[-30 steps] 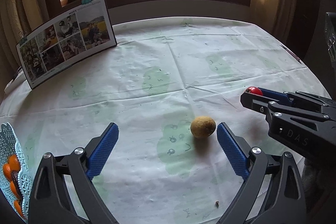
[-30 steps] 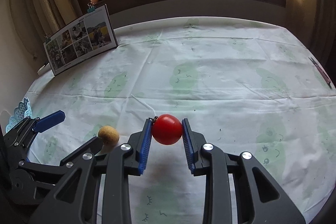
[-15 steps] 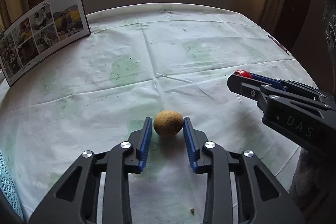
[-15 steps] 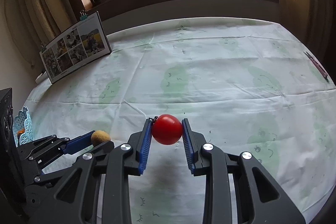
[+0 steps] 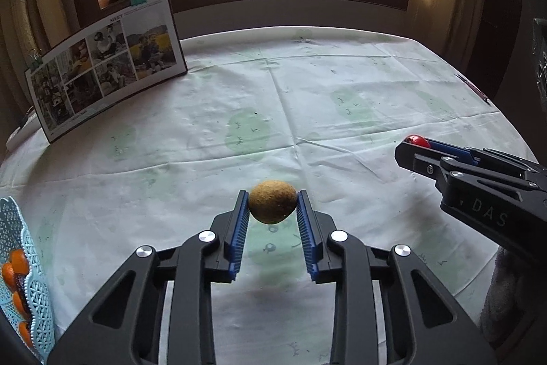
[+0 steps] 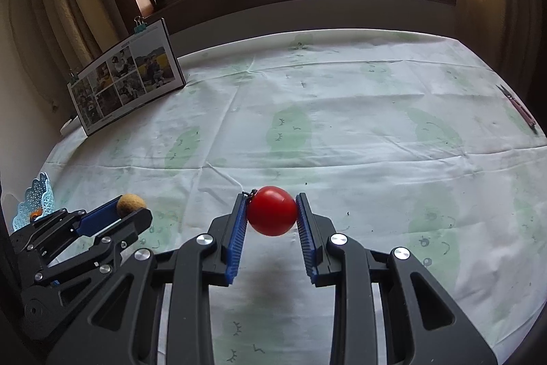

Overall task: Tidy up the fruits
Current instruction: 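Carry the kiwi into the basket and open the left tool while the right tool holds the tomato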

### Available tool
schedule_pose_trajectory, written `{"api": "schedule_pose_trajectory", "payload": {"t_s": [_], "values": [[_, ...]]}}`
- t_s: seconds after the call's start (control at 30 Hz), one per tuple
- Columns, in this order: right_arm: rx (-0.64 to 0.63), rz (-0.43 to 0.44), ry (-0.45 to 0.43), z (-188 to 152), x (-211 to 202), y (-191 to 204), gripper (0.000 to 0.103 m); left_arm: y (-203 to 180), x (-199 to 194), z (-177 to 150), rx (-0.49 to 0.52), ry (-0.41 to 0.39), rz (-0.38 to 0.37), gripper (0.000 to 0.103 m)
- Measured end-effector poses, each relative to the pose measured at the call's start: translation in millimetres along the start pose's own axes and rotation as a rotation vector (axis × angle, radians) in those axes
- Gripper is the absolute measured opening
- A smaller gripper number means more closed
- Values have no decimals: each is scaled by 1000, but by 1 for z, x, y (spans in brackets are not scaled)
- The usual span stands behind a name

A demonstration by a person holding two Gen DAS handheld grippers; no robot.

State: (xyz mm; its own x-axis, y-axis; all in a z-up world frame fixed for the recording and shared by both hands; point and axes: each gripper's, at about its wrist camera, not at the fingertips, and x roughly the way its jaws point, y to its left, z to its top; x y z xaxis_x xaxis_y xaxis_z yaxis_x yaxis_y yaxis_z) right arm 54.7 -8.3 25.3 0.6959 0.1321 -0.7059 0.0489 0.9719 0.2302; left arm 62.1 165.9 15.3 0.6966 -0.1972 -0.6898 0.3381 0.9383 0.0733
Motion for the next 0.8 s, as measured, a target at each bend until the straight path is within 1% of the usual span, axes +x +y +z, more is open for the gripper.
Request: {"api": "schedule_pose_trajectory", "payload": {"t_s": [0.27, 0.43, 0.63, 0.8], "values": [[-19, 21, 5, -4, -1, 12, 29, 18, -22, -3, -31, -54, 52, 29], [-40, 33, 5, -9, -4, 24, 29, 31, -32, -7, -62, -69, 66, 29], [-48, 51, 17, -16, -8, 35, 29, 52, -50, -17, -115, -92, 71, 29], [-35, 97, 37, -20, -10, 46, 29, 78, -72, -27, -174, -125, 94, 29]]}}
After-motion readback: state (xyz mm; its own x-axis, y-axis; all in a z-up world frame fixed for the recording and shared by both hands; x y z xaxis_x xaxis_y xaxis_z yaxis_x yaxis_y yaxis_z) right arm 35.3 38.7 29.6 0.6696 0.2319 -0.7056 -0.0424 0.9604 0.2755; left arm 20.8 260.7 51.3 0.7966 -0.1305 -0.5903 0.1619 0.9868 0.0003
